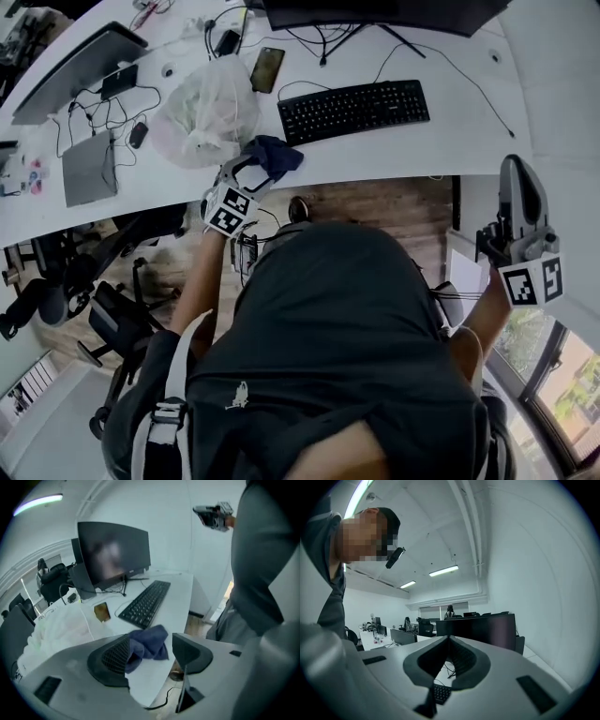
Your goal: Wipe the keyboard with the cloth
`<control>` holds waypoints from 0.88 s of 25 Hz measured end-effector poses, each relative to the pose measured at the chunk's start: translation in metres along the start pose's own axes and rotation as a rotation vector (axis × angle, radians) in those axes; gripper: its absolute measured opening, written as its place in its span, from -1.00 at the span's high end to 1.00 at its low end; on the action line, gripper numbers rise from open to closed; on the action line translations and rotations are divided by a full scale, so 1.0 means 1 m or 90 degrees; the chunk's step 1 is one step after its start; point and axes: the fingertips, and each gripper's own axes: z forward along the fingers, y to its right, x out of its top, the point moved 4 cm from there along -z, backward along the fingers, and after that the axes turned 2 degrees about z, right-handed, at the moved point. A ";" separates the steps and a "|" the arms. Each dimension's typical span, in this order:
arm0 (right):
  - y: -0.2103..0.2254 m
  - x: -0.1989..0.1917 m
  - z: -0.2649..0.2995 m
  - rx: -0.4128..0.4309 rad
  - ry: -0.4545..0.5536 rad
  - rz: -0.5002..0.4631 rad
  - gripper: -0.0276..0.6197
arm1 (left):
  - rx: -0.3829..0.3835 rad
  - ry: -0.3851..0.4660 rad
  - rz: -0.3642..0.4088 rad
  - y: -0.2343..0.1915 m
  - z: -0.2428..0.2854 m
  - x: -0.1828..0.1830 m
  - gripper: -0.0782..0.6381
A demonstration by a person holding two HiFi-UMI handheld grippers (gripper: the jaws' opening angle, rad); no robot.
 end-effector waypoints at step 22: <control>0.104 -0.026 0.159 0.174 -0.100 0.053 0.88 | 0.156 -0.066 -0.308 -0.037 0.077 -0.001 0.45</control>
